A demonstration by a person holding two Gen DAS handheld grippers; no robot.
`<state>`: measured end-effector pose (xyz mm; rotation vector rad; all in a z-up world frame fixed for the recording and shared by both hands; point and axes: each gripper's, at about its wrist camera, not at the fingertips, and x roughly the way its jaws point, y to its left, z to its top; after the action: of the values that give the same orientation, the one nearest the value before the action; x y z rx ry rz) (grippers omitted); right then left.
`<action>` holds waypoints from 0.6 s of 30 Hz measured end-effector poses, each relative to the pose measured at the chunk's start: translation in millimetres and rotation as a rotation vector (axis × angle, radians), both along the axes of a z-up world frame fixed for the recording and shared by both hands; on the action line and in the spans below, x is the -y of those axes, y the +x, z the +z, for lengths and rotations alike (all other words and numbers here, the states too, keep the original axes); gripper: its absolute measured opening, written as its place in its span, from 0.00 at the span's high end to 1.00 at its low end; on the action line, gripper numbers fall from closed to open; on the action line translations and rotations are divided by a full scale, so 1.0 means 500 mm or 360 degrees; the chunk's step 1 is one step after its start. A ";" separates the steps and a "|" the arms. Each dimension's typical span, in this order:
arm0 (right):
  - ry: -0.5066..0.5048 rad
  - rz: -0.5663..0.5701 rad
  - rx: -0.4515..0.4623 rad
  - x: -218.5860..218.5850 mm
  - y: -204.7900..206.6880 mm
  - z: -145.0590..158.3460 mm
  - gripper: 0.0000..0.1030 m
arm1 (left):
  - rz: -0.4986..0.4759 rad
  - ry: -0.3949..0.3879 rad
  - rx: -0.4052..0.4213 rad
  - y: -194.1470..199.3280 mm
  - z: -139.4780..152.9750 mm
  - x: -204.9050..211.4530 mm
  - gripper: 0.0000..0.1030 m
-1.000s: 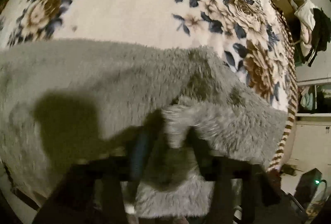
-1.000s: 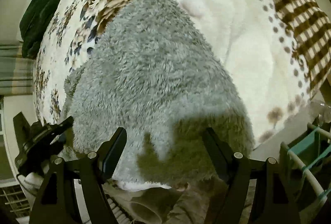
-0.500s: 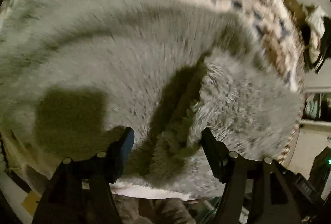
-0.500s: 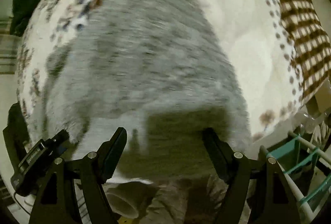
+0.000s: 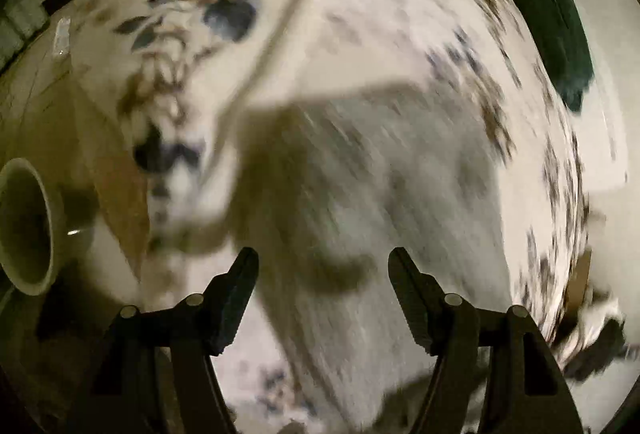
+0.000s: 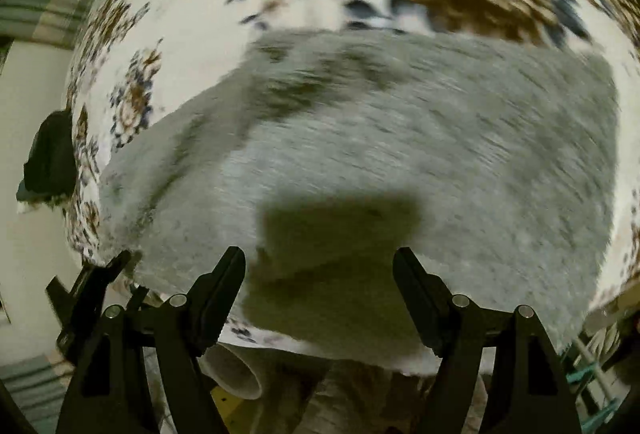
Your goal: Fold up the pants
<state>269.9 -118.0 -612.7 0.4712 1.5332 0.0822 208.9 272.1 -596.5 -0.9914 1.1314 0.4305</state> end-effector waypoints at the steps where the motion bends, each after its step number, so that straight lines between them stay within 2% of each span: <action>1: -0.0016 0.0037 0.0015 -0.016 0.012 0.003 0.24 | 0.0033 -0.0005 0.0012 0.011 -0.016 -0.017 0.37; 4: -0.0037 0.0098 0.0034 -0.042 0.033 0.006 0.24 | 0.0113 -0.0089 0.0043 0.043 -0.059 -0.048 0.37; 6: -0.0046 0.0115 0.0031 -0.055 0.043 0.001 0.24 | 0.0122 -0.0118 0.0080 0.063 -0.067 -0.047 0.39; 7: -0.0056 0.0118 0.0029 -0.058 0.046 -0.003 0.24 | 0.0092 -0.0068 0.0114 0.074 -0.056 -0.038 0.56; 8: -0.0078 0.0115 0.0021 -0.058 0.048 -0.008 0.24 | 0.0039 0.0002 0.0126 0.082 -0.041 -0.028 0.79; 9: -0.0104 0.0099 0.0015 -0.054 0.047 -0.012 0.24 | -0.0046 0.0094 0.0159 0.092 -0.017 -0.009 0.82; 11: -0.0125 0.0032 0.0012 -0.034 0.042 -0.015 0.24 | -0.0149 0.0215 0.0242 0.094 0.030 0.022 0.86; 14: -0.0134 -0.0083 0.0019 0.006 0.029 -0.010 0.24 | -0.0252 0.0292 0.0363 0.088 0.105 0.072 0.87; 18: -0.0124 -0.0187 0.0050 0.059 0.000 0.001 0.24 | -0.0492 0.0360 0.0545 0.076 0.239 0.168 0.87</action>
<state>270.0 -147.7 -612.2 0.4948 1.4690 -0.0609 246.9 188.0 -476.9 -0.6474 0.8829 0.1278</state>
